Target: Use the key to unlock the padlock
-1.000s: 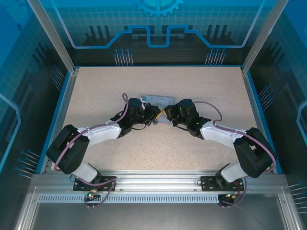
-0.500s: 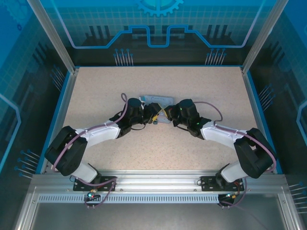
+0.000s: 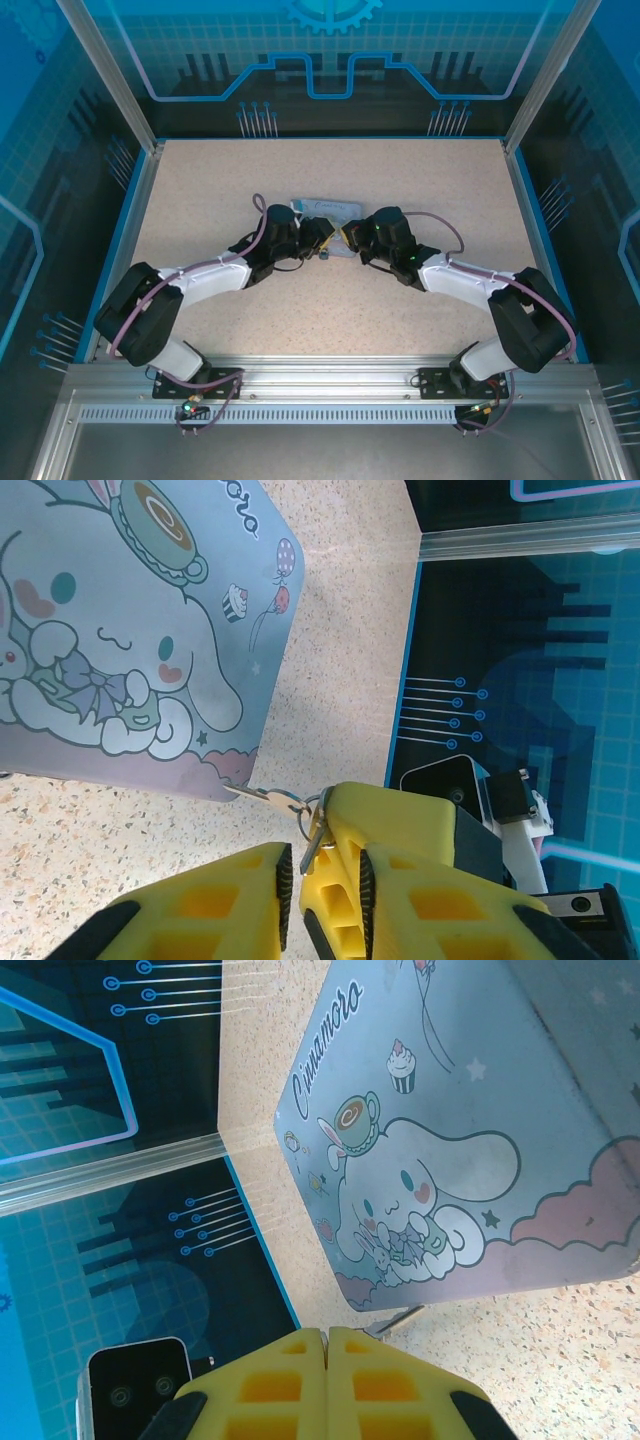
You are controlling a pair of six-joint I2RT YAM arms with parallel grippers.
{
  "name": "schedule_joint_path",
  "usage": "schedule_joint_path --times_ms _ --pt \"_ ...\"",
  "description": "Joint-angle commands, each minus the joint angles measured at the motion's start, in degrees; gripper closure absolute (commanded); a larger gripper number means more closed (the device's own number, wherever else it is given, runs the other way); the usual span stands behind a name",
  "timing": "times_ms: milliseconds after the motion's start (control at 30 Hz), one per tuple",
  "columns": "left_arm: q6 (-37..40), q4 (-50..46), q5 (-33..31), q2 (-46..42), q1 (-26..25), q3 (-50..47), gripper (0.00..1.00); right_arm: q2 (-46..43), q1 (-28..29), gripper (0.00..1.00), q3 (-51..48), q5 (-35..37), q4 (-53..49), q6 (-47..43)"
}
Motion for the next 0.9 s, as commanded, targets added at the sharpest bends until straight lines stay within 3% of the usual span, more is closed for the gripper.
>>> schedule_joint_path --times_ms 0,133,367,567,867 --pt "0.7 1.1 -0.2 0.7 -0.1 1.3 0.7 -0.9 0.6 1.0 0.7 0.0 0.5 0.5" --pt "0.1 2.1 -0.2 0.8 -0.2 0.3 0.7 -0.6 0.7 1.0 0.8 -0.2 0.5 0.6" --pt "-0.1 3.4 0.3 1.5 -0.6 0.7 0.8 0.2 0.7 1.0 0.7 -0.5 1.5 1.1" --pt "-0.6 4.5 0.3 2.5 -1.0 0.8 0.82 0.5 0.7 1.0 0.5 -0.5 1.8 1.3" --pt "-0.7 4.9 -0.2 2.6 -1.1 0.6 1.0 0.5 0.7 1.0 0.1 -0.5 2.0 1.3"
